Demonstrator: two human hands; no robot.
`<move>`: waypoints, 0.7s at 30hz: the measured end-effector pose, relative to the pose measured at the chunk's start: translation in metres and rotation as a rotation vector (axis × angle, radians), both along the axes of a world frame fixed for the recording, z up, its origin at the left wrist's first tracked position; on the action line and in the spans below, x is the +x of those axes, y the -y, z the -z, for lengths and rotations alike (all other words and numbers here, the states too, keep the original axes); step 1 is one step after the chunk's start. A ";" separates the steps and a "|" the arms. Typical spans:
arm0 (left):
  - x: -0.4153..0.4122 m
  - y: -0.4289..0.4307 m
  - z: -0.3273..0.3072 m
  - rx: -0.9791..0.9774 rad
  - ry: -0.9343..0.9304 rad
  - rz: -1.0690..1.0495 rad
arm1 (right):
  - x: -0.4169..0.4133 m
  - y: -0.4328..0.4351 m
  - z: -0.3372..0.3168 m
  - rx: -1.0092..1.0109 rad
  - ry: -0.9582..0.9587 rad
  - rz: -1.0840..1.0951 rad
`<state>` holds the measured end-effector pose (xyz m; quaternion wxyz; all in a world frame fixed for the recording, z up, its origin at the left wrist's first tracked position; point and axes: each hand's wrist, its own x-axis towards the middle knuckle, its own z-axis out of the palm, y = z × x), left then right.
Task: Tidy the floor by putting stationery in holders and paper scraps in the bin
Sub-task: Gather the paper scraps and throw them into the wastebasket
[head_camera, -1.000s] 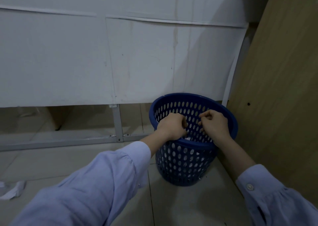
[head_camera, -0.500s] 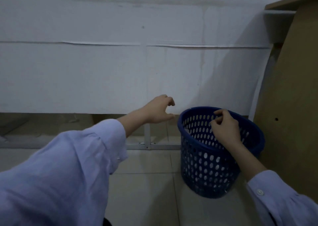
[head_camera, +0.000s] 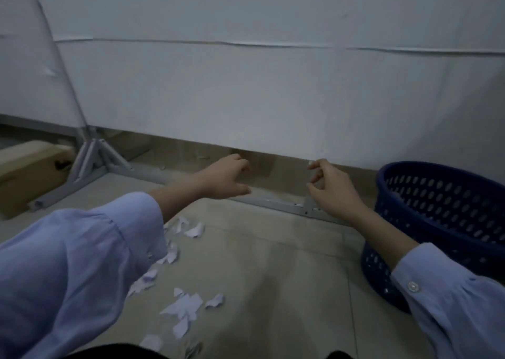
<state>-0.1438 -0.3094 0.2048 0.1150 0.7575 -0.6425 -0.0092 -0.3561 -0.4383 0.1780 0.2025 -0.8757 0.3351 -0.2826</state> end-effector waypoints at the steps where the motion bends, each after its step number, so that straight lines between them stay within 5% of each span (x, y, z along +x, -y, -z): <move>1: 0.008 -0.012 0.006 0.018 -0.014 -0.029 | 0.011 -0.006 0.007 -0.004 -0.040 -0.041; 21: 0.081 -0.216 0.213 0.533 -0.425 -0.383 | 0.128 -0.129 0.201 0.087 -1.063 -0.667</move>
